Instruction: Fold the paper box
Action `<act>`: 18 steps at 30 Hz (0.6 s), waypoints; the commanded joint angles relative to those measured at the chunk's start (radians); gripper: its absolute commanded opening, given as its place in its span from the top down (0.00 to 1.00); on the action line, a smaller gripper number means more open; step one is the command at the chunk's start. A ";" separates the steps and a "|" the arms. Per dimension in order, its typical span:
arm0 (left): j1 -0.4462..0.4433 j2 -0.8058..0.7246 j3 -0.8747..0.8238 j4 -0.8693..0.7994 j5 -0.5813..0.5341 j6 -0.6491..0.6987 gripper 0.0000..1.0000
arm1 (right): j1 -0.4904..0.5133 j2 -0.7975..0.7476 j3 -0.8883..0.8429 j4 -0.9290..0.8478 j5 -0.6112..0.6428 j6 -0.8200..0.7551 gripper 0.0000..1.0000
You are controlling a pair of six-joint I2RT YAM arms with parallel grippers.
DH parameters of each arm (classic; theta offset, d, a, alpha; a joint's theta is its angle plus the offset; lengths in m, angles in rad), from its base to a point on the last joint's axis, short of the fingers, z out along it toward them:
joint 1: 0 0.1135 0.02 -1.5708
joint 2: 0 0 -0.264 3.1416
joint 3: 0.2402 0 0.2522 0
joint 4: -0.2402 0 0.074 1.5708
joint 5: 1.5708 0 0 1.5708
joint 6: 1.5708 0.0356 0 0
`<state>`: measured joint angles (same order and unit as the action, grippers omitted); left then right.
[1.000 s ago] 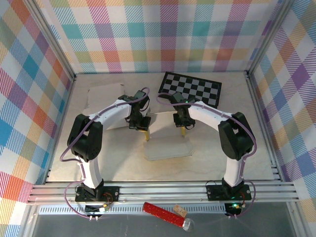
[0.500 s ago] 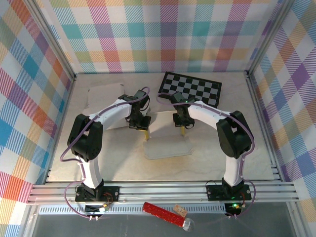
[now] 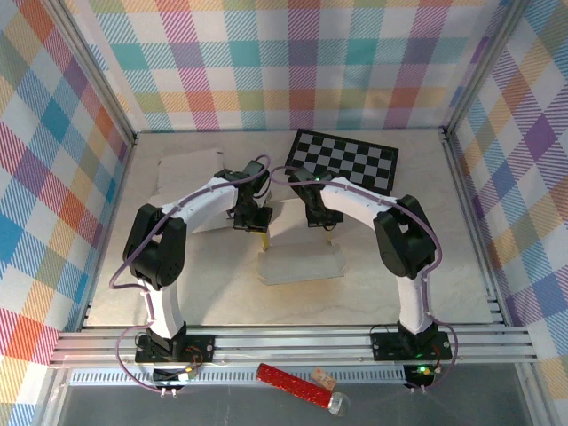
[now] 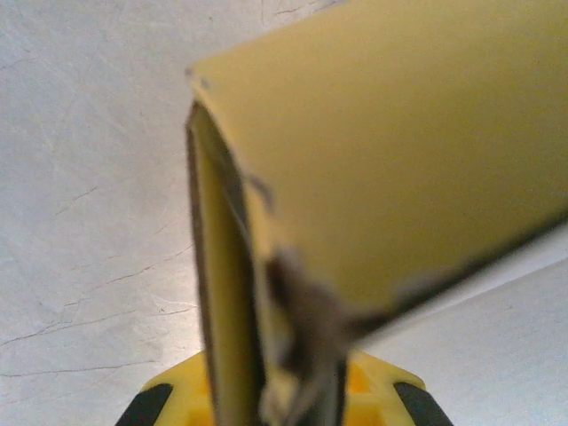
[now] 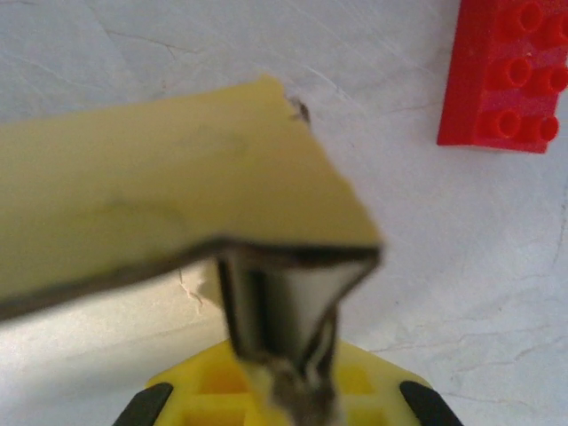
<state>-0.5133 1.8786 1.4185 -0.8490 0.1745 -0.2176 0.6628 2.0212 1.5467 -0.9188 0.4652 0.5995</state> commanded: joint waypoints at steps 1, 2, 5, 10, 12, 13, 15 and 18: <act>-0.005 0.019 0.001 0.018 -0.020 -0.025 1.00 | 0.006 0.007 0.018 -0.103 0.065 0.063 1.00; -0.004 0.016 -0.006 0.028 -0.017 -0.032 1.00 | 0.005 -0.009 -0.003 -0.072 0.048 0.053 1.00; 0.005 0.004 -0.035 0.067 0.002 -0.053 1.00 | 0.004 -0.049 -0.052 -0.002 0.016 0.023 1.00; 0.009 -0.015 -0.082 0.137 0.025 -0.071 0.95 | 0.004 -0.064 -0.064 0.029 -0.016 -0.014 1.00; 0.009 -0.017 -0.093 0.160 0.033 -0.076 0.90 | 0.004 -0.062 -0.065 0.031 -0.028 -0.015 1.00; 0.009 -0.016 -0.099 0.171 0.034 -0.080 0.88 | 0.004 -0.061 -0.065 0.029 -0.031 -0.014 1.00; 0.009 -0.021 -0.113 0.192 0.030 -0.086 0.85 | 0.004 -0.061 -0.070 0.031 -0.040 -0.013 1.00; 0.009 -0.034 -0.129 0.220 0.017 -0.091 0.80 | 0.004 -0.061 -0.072 0.032 -0.050 -0.019 1.00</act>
<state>-0.5037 1.8549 1.3117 -0.6762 0.1997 -0.2928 0.6662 1.9881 1.4899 -0.8799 0.4347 0.5934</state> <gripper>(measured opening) 0.191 0.080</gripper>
